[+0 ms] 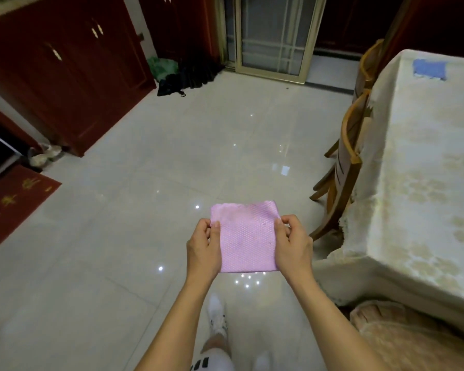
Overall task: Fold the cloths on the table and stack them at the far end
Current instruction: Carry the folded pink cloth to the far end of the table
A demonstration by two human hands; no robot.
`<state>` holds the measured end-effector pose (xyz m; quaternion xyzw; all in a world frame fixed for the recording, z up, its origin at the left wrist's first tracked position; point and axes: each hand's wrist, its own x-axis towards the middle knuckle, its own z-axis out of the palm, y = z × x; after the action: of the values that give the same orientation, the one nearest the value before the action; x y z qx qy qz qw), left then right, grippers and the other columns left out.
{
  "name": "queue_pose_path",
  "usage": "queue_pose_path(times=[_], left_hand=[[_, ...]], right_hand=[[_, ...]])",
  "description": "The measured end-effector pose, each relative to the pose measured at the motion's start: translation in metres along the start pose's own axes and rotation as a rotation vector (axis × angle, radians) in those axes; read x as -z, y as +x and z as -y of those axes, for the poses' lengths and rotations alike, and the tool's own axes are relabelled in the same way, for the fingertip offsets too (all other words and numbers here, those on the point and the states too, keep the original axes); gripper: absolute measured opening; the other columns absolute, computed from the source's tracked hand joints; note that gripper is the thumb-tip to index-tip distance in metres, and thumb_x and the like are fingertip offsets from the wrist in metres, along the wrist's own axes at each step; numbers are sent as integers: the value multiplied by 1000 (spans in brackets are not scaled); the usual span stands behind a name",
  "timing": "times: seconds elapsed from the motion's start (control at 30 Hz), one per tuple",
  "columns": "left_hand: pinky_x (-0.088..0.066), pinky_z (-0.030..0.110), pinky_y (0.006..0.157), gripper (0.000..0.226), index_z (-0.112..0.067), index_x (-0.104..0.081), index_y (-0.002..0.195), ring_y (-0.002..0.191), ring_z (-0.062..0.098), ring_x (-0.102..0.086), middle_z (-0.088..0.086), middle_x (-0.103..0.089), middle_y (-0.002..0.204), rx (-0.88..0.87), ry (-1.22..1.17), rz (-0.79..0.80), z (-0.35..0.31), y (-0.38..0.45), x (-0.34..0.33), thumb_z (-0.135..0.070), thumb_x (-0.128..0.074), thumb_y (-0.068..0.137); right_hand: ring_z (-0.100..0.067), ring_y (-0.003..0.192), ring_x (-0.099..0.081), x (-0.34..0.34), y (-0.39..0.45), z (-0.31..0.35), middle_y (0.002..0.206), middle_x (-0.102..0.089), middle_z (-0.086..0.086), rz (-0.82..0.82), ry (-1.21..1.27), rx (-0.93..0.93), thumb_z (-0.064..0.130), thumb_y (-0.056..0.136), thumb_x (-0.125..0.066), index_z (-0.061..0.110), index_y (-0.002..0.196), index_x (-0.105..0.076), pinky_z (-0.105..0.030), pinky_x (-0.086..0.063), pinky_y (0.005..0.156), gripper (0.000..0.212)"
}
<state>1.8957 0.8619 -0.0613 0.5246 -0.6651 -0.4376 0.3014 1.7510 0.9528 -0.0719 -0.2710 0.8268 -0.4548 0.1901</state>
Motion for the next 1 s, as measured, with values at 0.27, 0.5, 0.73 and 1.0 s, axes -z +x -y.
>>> queue_pose_path(times=[0.27,0.5,0.73,1.0], left_hand=[[-21,25,49,37,-21,-34,69,51,7,-29,-11,-35,51,-33,-34,88,-7,112,-21,-24,-48,102],[-22,26,50,37,-18,-33,69,52,9,-27,-12,-35,50,-54,-54,157,-24,233,-30,-23,-48,102],[-23,26,49,37,-21,-33,69,52,10,-29,-14,-37,50,-85,-55,219,-40,320,-39,-26,-48,102],[-21,25,50,36,-20,-35,70,52,8,-27,-10,-33,55,-77,-41,283,-59,376,-63,-28,-46,103]], right_hand=[[-4,71,-54,-31,89,31,80,-55,10,-69,-29,-18,32,104,-45,19,99,-54,-13,-36,57,16],[-5,68,-55,-72,183,76,77,-55,9,-149,-56,-58,33,104,-45,19,100,-54,-13,-34,54,17],[-11,69,-58,-99,248,102,76,-57,7,-215,-26,-79,32,104,-46,20,98,-55,-24,-42,58,16],[-12,68,-59,-105,305,107,78,-59,3,-232,-21,-110,35,104,-44,20,100,-55,-22,-42,56,19]])
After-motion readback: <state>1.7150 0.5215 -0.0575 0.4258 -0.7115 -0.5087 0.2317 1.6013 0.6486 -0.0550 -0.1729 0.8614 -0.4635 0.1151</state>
